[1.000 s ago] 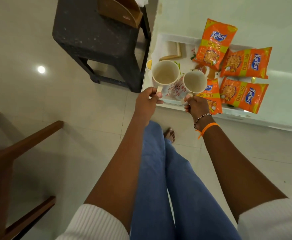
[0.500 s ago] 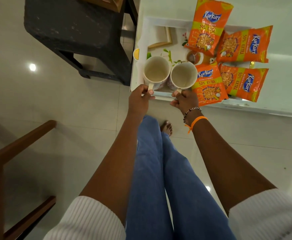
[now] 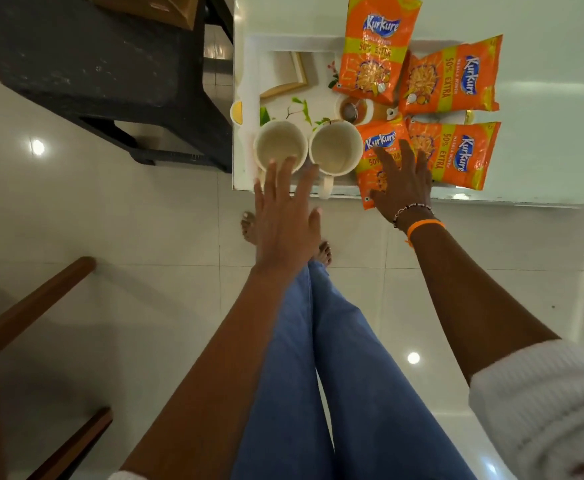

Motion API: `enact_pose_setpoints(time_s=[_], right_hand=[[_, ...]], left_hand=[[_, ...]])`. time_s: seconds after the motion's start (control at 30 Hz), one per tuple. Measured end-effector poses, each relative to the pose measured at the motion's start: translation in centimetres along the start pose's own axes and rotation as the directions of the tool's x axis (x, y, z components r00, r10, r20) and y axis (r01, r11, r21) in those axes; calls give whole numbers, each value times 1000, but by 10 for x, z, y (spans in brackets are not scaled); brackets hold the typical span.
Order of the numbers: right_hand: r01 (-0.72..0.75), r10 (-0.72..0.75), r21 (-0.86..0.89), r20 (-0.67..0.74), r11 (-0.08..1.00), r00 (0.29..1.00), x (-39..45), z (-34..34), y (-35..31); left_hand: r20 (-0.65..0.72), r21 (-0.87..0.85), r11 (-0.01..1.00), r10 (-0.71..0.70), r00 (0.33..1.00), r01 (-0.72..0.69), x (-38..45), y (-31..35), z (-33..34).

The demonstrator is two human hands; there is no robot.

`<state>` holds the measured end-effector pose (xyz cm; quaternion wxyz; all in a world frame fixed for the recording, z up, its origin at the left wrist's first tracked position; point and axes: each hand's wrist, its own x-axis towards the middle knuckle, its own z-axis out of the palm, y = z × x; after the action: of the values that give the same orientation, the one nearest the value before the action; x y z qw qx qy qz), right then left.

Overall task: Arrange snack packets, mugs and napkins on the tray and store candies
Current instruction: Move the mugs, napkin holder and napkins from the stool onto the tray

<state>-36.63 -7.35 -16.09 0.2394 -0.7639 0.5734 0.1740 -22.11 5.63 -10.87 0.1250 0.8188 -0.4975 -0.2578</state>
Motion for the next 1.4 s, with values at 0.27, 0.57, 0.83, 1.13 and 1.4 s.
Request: enact_pose_setpoints(time_s=[0.27, 0.57, 0.83, 1.13, 1.4], right_hand=[[-68, 56, 64, 175, 996, 983, 3, 25, -7], [18, -3, 191, -76, 982, 997, 2, -18, -7], [349, -269, 312, -272, 884, 924, 38, -75, -110], [490, -450, 400, -197, 774, 871, 123, -62, -294], [495, -463, 196, -190, 846, 866, 171, -45, -350]], left_hand=[[258, 167, 977, 89, 962, -135, 21, 10, 25], [187, -66, 997, 39, 982, -27, 27, 9, -2], [-29, -325, 931, -186, 982, 167, 62, -43, -54], [-237, -427, 878, -338, 911, 215, 144, -139, -112], [-242, -431, 869, -372, 896, 244, 185, -190, -136]])
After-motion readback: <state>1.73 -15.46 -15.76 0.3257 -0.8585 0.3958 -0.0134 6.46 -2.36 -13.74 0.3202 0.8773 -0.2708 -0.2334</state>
